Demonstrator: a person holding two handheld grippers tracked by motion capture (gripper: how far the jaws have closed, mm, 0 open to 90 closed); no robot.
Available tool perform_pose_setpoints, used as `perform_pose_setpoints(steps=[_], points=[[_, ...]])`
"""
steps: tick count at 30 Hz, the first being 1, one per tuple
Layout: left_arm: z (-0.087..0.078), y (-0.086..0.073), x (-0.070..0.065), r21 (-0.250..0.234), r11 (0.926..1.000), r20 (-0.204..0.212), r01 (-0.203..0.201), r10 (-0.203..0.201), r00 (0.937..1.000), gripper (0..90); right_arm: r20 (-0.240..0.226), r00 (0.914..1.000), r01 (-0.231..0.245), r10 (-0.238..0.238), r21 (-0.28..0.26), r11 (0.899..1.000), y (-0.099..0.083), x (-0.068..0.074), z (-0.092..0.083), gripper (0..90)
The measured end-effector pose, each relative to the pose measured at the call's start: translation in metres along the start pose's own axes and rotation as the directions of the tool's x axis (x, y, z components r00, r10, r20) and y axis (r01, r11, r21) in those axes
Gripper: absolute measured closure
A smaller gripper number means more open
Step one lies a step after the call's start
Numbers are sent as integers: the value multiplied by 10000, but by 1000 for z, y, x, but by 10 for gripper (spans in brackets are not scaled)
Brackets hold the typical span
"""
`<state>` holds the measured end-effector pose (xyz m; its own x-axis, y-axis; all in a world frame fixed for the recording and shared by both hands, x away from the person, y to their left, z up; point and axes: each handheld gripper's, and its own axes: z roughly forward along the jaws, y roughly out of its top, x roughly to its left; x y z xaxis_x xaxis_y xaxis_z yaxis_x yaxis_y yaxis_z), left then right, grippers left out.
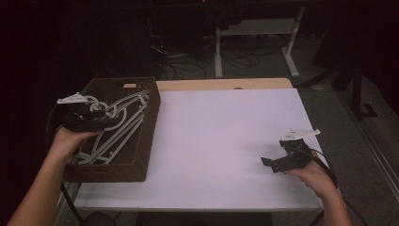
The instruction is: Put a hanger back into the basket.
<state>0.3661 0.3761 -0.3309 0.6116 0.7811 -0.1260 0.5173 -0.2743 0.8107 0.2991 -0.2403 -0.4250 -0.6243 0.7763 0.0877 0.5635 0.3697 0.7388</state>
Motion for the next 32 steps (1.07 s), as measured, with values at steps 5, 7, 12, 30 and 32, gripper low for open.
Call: perform_pose_setpoints(steps=[5, 7, 12, 30, 32], points=[[7, 0, -29, -547, 9981, 1027, -287, 342, 9941, 161, -155, 9999, 10, -17, -415, 9991, 10, 3, -9, 0], [11, 0, -41, -684, 9968, 1296, -413, 499, 9903, 137, -186, 9998, 50, -61, -611, 9981, 15, 4, -13, 0], [22, -3, -65, -716, 9940, 1903, -830, 953, 9771, 93, -372, 9990, 205, -243, -1001, 9948, 28, 10, -24, 0], [31, -6, -82, -547, 9900, 2369, -1298, 1392, 9615, 0, -534, 9944, 824, -912, -1486, 9855, 63, 19, -36, 0], [30, -6, -82, -591, 9895, 2369, -1321, 1425, 9610, 0, -534, 9942, 839, -928, -1501, 9851, 63, 20, -36, 0]])
